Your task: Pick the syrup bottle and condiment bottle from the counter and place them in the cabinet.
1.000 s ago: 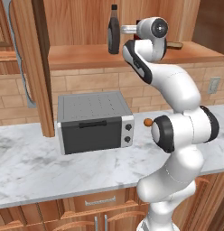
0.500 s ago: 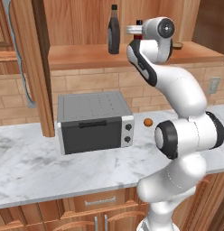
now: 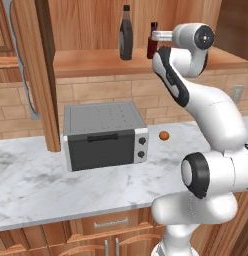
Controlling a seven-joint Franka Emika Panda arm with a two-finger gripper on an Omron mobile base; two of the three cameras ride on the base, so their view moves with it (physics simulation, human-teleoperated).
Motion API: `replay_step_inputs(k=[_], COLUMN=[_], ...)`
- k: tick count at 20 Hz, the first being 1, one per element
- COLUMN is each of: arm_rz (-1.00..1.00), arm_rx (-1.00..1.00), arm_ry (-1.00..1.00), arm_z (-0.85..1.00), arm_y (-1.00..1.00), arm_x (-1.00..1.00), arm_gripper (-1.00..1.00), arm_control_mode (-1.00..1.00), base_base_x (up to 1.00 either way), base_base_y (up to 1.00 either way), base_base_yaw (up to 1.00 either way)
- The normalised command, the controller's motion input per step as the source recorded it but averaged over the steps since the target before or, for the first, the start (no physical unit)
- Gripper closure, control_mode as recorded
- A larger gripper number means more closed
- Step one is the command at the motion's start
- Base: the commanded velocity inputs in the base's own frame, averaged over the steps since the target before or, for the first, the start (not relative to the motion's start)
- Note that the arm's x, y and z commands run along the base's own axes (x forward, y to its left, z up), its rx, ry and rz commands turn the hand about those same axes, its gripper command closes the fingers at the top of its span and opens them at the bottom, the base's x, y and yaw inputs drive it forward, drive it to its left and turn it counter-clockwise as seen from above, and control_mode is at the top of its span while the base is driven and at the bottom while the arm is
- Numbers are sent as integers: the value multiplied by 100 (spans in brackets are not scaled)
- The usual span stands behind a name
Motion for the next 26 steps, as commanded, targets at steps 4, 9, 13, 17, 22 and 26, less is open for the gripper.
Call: replay_step_inputs(k=[4, 9, 13, 17, 22, 26], arm_rz=[4, 5, 4, 2, 6, 9], arm_rx=[2, 0, 0, -6, -6, -4], arm_ry=[-12, -15, -11, -5, -4, -3], arm_z=[-9, -44, -82, -100, -100, -100], arm_y=[-44, -54, -59, -58, -53, -51], arm_x=[-98, -100, -100, -100, -97, -90], arm_gripper=[-100, -100, -100, -100, -100, -100], arm_control_mode=[-100, -100, -100, -100, -100, -100], base_base_x=[0, 0, 0, 0, 0, 0], base_base_y=[0, 0, 0, 0, 0, 0], base_base_yaw=[0, 0, 0, 0, 0, 0])
